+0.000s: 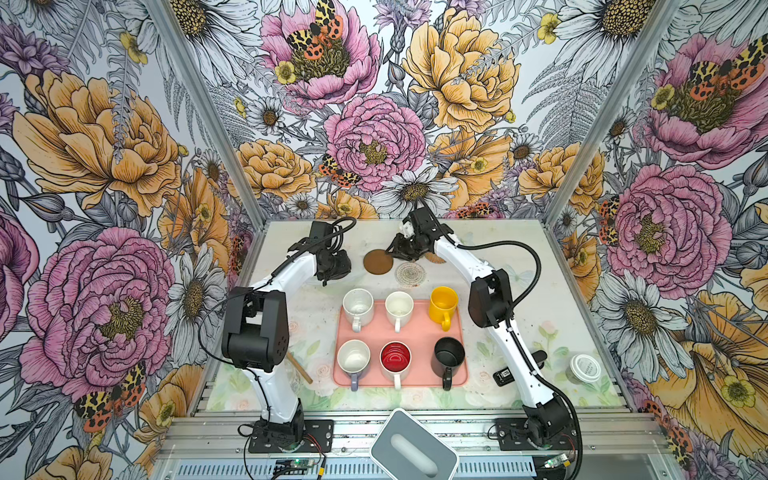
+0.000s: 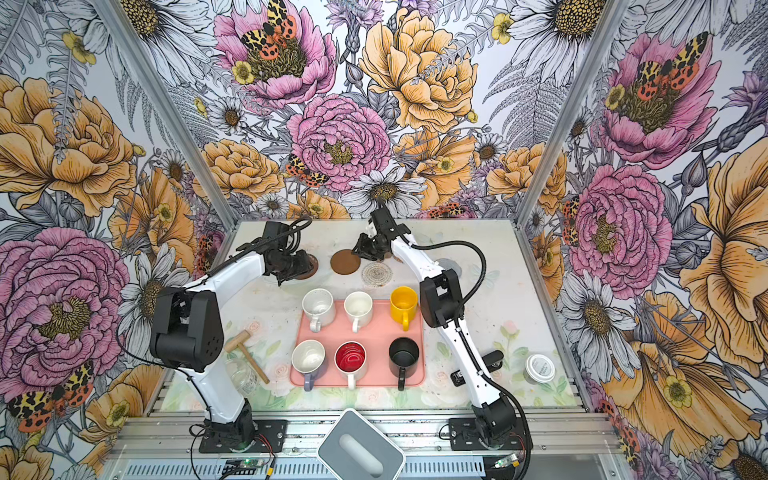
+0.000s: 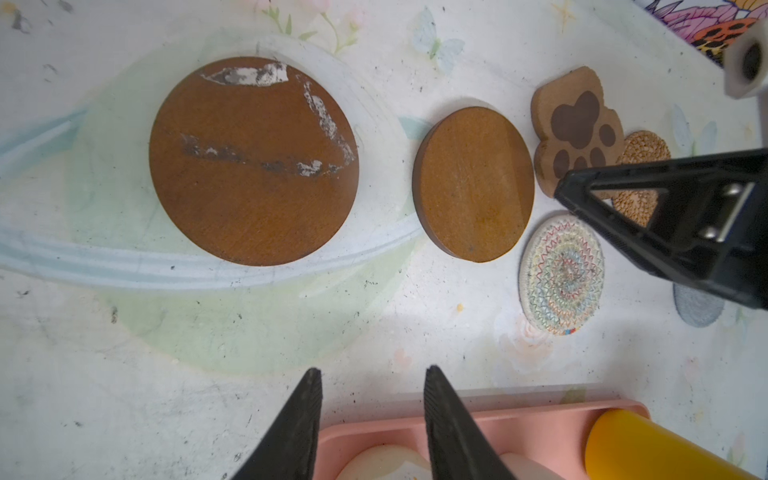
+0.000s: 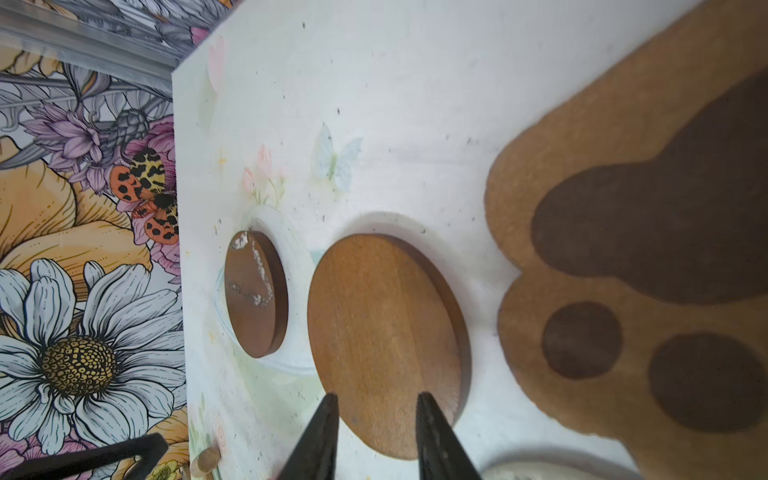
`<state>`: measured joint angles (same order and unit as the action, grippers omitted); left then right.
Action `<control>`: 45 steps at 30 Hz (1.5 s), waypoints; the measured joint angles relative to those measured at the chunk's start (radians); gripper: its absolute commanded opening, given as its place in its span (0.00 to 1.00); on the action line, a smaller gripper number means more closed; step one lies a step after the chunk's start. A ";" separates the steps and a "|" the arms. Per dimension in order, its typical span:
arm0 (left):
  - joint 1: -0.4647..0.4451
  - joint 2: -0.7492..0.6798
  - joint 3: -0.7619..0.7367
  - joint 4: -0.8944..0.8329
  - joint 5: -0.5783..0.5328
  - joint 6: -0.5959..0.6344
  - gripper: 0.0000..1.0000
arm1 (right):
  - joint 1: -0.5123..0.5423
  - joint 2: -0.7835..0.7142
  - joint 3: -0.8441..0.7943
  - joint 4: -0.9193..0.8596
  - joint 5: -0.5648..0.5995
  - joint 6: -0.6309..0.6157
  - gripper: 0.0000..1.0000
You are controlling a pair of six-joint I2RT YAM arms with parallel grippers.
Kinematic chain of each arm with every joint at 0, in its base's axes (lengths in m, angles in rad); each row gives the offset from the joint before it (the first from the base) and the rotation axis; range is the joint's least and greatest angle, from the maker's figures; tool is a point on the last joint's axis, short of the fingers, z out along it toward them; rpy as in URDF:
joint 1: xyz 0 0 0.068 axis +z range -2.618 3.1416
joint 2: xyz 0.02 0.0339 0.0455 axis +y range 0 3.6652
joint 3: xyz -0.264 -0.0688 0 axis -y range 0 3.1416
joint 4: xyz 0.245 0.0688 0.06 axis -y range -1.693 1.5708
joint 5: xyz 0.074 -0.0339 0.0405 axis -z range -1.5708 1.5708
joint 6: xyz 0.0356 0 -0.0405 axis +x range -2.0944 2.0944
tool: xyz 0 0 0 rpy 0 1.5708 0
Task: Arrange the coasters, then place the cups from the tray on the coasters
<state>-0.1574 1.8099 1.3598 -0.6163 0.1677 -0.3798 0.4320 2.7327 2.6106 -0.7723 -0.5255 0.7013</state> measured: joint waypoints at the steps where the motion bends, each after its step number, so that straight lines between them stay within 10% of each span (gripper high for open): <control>1: -0.002 0.000 0.000 0.002 0.001 0.000 0.43 | -0.002 0.001 0.011 0.003 0.002 0.003 0.35; 45: -0.024 0.044 0.000 0.015 0.007 -0.015 0.43 | 0.011 0.095 -0.049 0.236 -0.100 0.137 0.30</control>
<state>-0.1814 1.8542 1.3598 -0.6010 0.1749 -0.3946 0.4431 2.8281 2.5618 -0.5362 -0.6258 0.8379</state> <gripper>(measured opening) 0.429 0.305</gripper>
